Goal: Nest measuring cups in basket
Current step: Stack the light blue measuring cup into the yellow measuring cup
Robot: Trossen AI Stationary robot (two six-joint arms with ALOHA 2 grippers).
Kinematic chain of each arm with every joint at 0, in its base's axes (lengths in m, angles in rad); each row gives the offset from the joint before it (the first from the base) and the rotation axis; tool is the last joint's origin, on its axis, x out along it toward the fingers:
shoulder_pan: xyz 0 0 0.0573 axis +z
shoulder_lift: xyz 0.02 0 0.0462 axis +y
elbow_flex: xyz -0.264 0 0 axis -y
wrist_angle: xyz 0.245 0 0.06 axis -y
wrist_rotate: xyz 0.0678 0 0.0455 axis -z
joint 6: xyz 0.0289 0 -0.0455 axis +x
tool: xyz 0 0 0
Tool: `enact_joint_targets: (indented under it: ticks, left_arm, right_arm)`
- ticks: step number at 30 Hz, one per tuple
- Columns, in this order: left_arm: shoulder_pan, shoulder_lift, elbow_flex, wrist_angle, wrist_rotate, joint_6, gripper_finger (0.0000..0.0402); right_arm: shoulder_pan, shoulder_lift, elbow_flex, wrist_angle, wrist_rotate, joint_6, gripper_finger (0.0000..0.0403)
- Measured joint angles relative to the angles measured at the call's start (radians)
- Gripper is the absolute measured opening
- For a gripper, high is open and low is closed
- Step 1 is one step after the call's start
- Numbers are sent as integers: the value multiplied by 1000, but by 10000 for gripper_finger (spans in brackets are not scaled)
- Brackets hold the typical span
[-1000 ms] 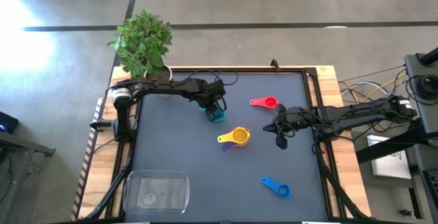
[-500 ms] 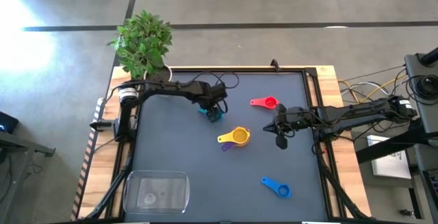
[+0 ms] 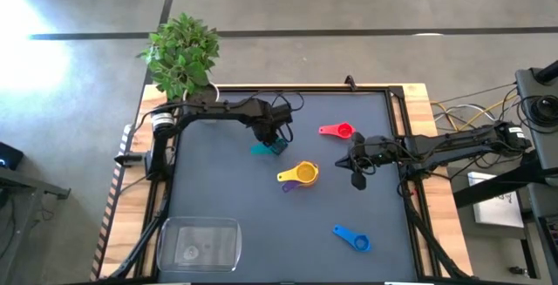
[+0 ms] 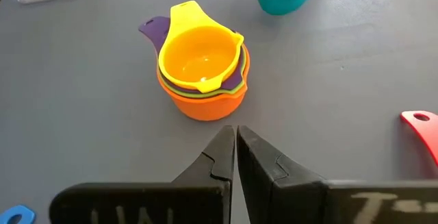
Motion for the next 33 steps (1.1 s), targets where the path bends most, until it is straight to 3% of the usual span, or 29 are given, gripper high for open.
enact_joint_targets:
  ticks: [13,21,33]
  left_arm:
    - [-124,-2,332,-126,58,-130,2]
    - [-167,4,285,-31,183,-208,1]
    - [-186,67,275,26,259,-223,0]
  right_arm:
    - [0,-6,0,-2,22,-5,9]
    - [0,-55,13,-126,235,8,9]
    - [0,-107,13,-153,241,19,9]
